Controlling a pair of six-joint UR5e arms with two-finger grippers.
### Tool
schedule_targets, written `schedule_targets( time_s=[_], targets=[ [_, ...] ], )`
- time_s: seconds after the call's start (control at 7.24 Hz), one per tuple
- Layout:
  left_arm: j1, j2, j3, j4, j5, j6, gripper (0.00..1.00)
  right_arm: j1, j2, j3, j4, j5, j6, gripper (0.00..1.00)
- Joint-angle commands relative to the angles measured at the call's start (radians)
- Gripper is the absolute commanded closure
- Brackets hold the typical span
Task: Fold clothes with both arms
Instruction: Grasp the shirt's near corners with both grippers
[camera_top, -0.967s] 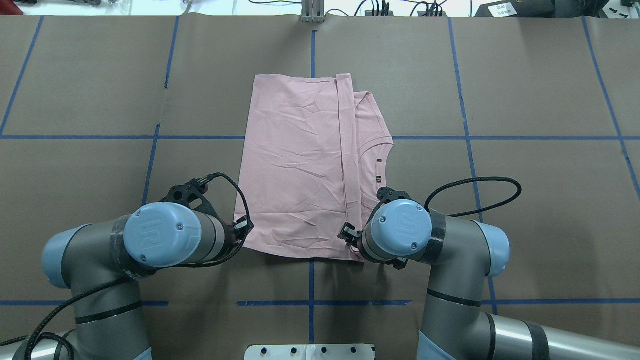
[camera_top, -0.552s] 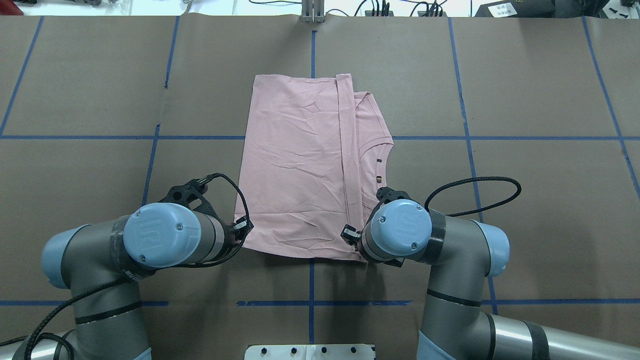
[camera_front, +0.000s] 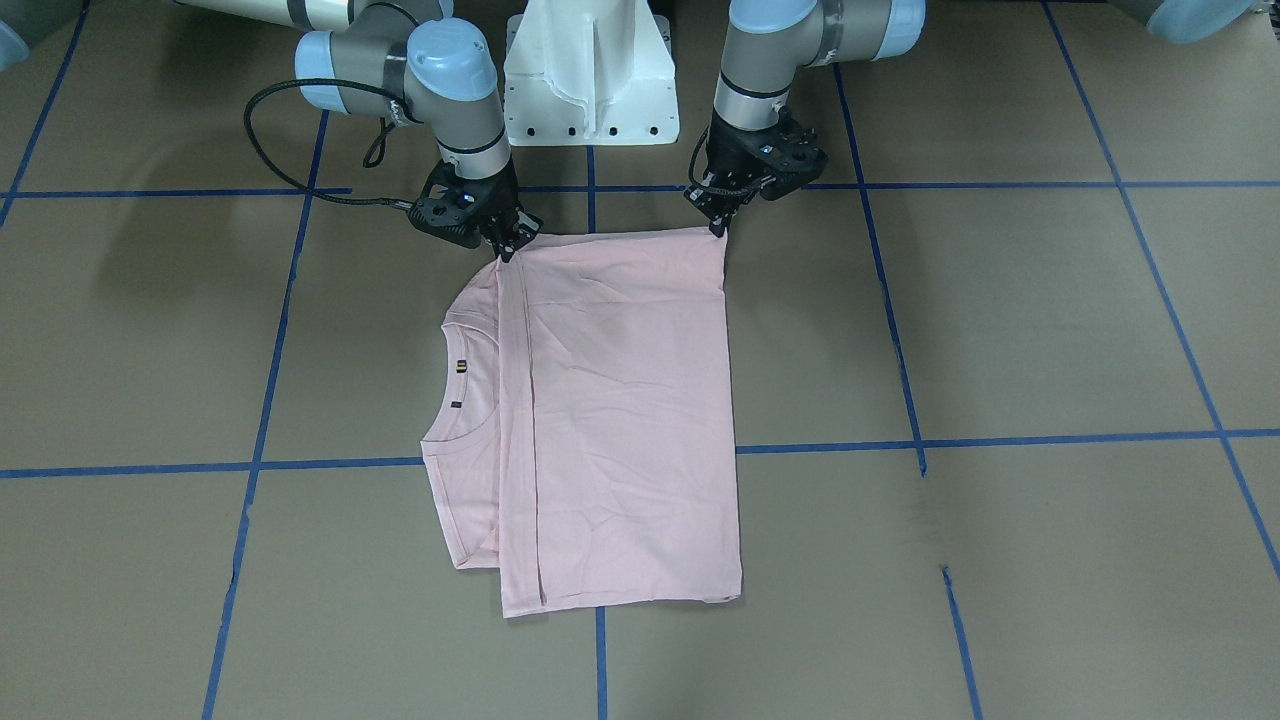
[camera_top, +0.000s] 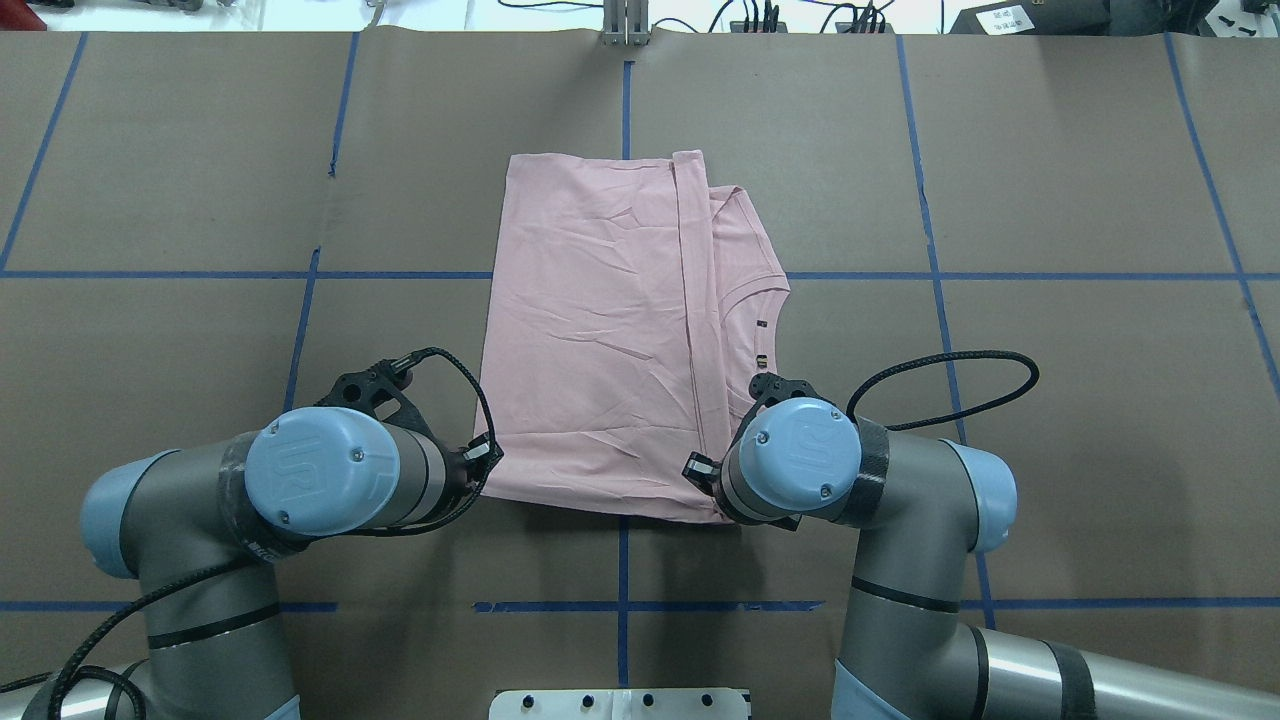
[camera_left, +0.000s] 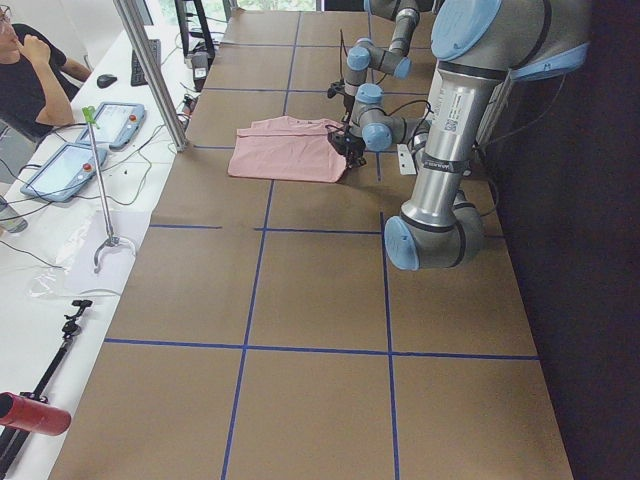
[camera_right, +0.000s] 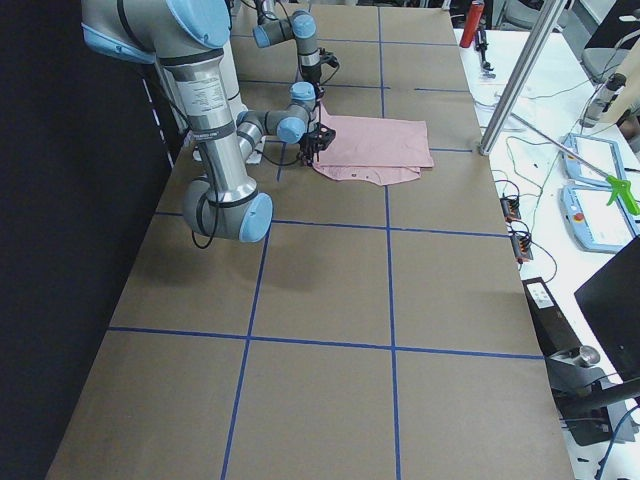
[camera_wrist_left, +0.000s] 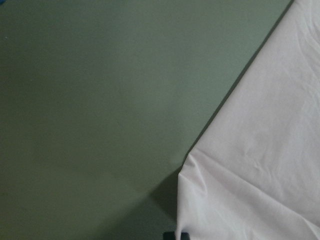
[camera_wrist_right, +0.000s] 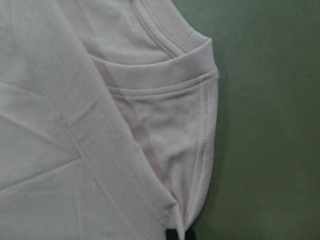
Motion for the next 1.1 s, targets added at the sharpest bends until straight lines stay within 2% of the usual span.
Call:
schedule_targets(
  time_s=[0.0,0.28,0.55,0.69,0.97],
  targets=[
    [0.004,0.0,-0.001,0.0,0.0,0.0,1.0,0.006,0.007,0.012,0.001,0.0,-0.006,1.0],
    [0.004,0.003,-0.027,0.008,0.0,0.0,1.0,0.015,-0.007,0.086,0.001,0.0,-0.006,1.0],
    [0.049,0.011,-0.125,0.104,-0.002,-0.005,1.0,0.02,-0.017,0.121,0.002,0.028,-0.006,1.0],
    [0.09,0.011,-0.163,0.15,-0.003,-0.011,1.0,0.018,-0.049,0.168,0.001,0.039,-0.008,1.0],
    [0.167,0.009,-0.239,0.214,-0.038,-0.021,1.0,-0.044,-0.141,0.335,-0.007,0.051,-0.008,1.0]
  ],
)
